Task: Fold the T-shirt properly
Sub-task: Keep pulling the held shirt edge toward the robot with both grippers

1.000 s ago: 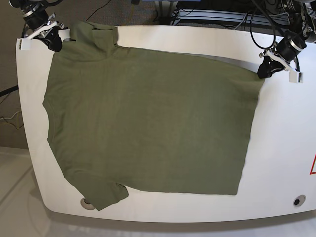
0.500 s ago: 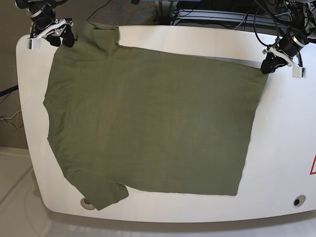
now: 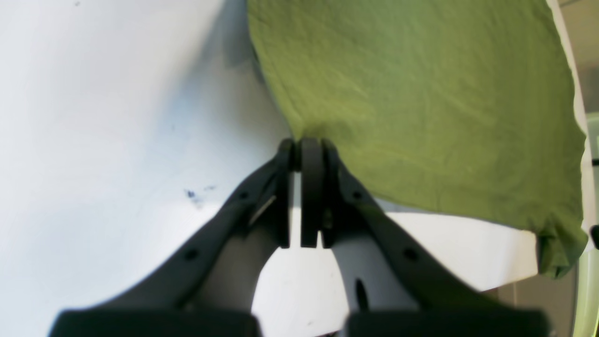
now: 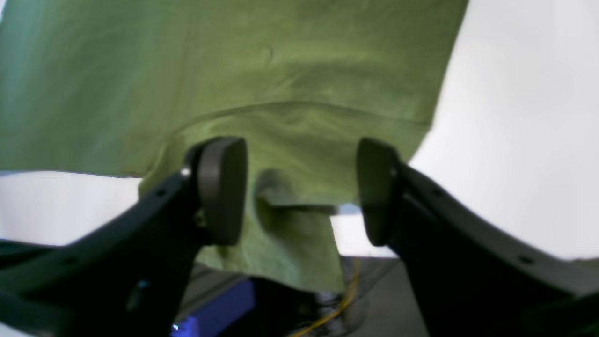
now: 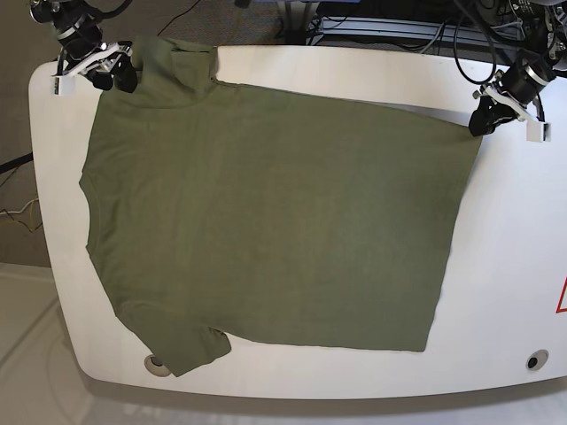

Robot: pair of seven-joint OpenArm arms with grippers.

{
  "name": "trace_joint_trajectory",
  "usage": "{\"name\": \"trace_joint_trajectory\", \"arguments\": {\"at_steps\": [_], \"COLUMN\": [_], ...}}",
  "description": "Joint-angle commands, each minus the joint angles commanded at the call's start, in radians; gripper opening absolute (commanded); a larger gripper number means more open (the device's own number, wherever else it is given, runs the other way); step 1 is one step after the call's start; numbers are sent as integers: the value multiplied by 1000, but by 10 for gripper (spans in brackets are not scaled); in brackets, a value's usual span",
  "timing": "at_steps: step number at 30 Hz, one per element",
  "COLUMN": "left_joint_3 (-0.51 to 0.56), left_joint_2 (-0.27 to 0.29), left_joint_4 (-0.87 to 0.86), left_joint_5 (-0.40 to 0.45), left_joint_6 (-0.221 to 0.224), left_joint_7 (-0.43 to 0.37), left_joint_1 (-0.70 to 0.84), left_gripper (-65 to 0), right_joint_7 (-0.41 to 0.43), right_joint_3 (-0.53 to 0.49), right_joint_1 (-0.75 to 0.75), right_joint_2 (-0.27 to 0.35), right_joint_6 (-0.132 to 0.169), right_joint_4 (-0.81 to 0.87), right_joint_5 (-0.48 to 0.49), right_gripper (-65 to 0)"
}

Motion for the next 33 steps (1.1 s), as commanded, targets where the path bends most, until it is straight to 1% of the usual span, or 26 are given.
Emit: {"name": "trace_joint_trajectory", "arguments": {"at_steps": [6,8,12,18,20,24,30,33], "left_joint_3": [-7,-2,1,5,7,9,8,8], "left_joint_2": [1,0,0,0,-1,-1,0,1], "left_joint_4": [0,3,2,1,-1,-1,1,1], "left_joint_5": [2,4,6,5,4,3,3,4], "left_joint_6": [4,1,0,0,-6,-8,-9,-10], "left_joint_7": [0,6,5,6,6,8,12,14], "left_joint_1": [0,4,7,14,12,11,7,6], "left_gripper": [-650,-650,-650,-650,-650,-650,-650,-650], "right_joint_7": [-34,-38,-34,-10,-5,-4,-6,-13], "right_joint_3": [59,113,125,100,93,70,8,-43], "right_joint_1": [39,24,16,-23,-42,-48,-45,-57], "right_joint_2": [0,11,10,10,10,7,3,3], "right_joint_6": [0,0,0,0,0,0,0,0], "right_joint_4": [-27,10,13,21,23,26,26,22], "right_joint_5": [21,54,62,67,83,83,74,72], "right_gripper": [-237,-237,-242,-252,-252,-252,-249,-246]}}
